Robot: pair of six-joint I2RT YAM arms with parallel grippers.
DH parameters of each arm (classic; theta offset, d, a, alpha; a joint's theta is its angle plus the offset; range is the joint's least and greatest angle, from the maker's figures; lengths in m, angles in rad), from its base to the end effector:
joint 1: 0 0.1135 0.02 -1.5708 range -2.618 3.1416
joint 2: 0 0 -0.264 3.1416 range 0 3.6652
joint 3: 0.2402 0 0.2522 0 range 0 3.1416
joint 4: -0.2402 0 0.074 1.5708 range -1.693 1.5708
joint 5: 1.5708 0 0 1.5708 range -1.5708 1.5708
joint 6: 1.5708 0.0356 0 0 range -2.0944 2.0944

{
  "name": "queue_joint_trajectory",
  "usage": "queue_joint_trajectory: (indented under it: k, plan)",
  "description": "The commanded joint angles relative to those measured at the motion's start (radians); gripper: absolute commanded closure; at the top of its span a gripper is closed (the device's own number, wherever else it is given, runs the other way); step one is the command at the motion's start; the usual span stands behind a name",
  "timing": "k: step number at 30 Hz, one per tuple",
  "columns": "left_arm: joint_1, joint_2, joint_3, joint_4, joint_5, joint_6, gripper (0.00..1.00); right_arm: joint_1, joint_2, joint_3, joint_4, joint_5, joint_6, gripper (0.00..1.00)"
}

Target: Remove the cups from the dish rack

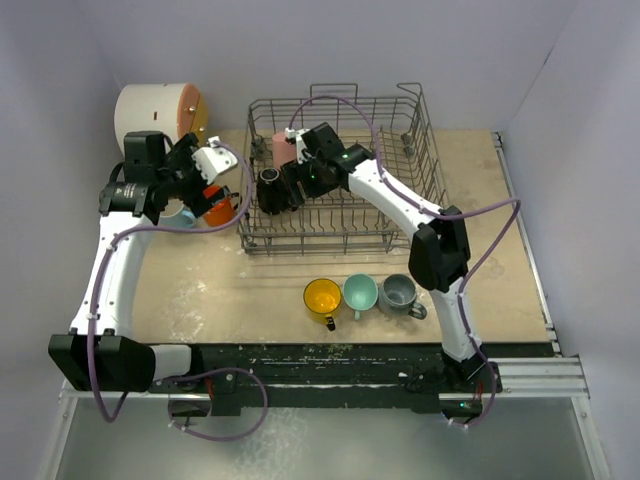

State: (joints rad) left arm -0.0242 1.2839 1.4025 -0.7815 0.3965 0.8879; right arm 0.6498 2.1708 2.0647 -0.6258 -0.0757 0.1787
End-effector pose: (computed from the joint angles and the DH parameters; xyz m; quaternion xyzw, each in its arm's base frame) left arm 0.2652 -0.0202 0.3895 0.4656 0.7530 0.0192 0.4645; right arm 0.3968 0.3049 0.2919 -0.2280 0.8839 0.1954 0.3586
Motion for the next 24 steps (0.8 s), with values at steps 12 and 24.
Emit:
queue_joint_trajectory:
  k: [12,24]
  plan:
    - [0.007,-0.022,-0.075,0.177,0.26,-0.157,0.01,0.02,0.103,0.148,0.022,-0.032,-0.095,0.34]
    - [0.007,-0.031,-0.079,0.147,0.281,-0.137,0.01,0.063,0.19,0.217,0.034,-0.019,-0.125,0.48]
